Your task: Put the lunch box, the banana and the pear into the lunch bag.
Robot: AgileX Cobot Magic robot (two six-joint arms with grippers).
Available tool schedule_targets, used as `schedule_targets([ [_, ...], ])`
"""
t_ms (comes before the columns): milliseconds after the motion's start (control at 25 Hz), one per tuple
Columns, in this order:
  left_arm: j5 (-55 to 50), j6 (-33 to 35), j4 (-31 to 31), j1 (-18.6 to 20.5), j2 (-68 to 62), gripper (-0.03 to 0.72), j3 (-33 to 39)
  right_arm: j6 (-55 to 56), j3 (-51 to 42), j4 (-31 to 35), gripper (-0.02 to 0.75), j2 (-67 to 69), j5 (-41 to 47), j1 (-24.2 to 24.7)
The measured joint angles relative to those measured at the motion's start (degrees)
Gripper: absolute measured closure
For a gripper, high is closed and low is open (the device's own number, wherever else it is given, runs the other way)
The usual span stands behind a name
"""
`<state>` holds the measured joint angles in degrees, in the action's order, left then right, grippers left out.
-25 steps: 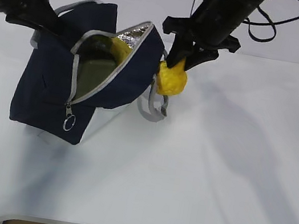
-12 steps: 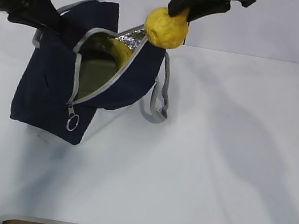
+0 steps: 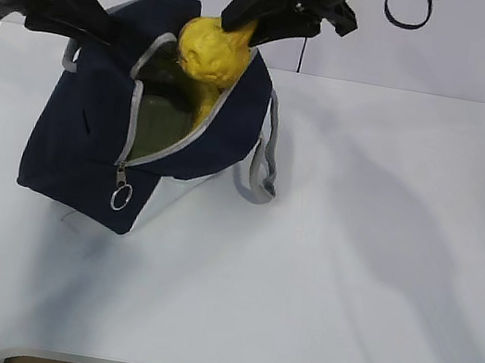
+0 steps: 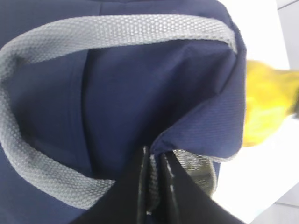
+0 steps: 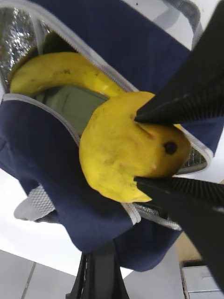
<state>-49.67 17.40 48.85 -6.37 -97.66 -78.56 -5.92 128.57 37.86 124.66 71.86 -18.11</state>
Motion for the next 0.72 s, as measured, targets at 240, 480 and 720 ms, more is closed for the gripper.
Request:
schedule_targets([
  [240,0.00,0.00,3.84,0.04,0.00,0.673,0.00,-0.22,0.00,0.12,0.433,2.72,-0.11,-1.86],
  [480,-0.44,0.00,4.66,0.04,0.00,0.673,0.00,-0.26,0.00,0.43,0.274,3.28,-0.23,-3.49],
  [720,-0.55,0.00,4.66,0.04,0.00,0.673,0.00,-0.26,0.00,-5.99,0.209,3.16,-0.32,-2.99],
])
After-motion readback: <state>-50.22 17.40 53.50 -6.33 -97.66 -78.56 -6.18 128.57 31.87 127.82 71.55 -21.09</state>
